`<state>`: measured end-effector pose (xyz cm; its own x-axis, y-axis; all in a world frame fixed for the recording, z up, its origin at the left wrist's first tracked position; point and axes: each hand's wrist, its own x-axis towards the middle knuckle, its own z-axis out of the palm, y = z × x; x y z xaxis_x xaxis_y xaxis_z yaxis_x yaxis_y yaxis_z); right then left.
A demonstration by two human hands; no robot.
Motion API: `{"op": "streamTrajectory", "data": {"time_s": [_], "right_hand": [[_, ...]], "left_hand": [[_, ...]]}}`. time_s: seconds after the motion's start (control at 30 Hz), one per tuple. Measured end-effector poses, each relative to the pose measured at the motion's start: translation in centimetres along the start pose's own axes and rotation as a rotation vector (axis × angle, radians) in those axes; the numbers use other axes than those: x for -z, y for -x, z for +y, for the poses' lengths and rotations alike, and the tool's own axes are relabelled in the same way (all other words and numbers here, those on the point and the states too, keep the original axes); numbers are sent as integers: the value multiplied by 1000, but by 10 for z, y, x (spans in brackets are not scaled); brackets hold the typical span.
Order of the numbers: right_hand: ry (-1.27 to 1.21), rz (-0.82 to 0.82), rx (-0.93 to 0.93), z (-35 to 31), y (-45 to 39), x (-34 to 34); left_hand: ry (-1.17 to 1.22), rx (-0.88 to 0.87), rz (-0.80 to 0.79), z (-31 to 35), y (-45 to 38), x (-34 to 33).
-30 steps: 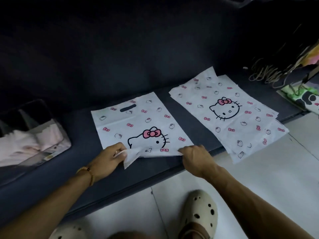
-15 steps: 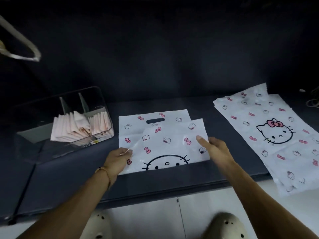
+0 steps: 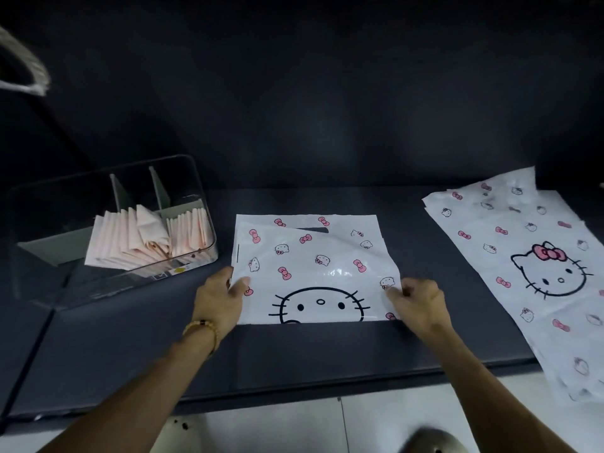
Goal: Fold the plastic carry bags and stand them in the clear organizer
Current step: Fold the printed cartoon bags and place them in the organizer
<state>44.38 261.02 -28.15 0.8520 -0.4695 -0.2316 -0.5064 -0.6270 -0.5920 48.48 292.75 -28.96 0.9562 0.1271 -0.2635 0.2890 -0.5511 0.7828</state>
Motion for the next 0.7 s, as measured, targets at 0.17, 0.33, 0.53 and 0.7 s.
{"op": "streamTrajectory", "data": {"time_s": [0.17, 0.33, 0.53, 0.7], "right_hand": [[50, 47, 119, -9, -6, -7], [92, 38, 10, -4, -15, -12], [142, 2, -30, -6, -23, -16], [216, 28, -9, -8, -22, -19]], "left_hand": [[-194, 97, 34, 6, -13, -5], [-383, 63, 93, 12, -19, -7], [-548, -111, 267, 18, -5, -5], [-737, -679, 140, 16, 10, -20]]}}
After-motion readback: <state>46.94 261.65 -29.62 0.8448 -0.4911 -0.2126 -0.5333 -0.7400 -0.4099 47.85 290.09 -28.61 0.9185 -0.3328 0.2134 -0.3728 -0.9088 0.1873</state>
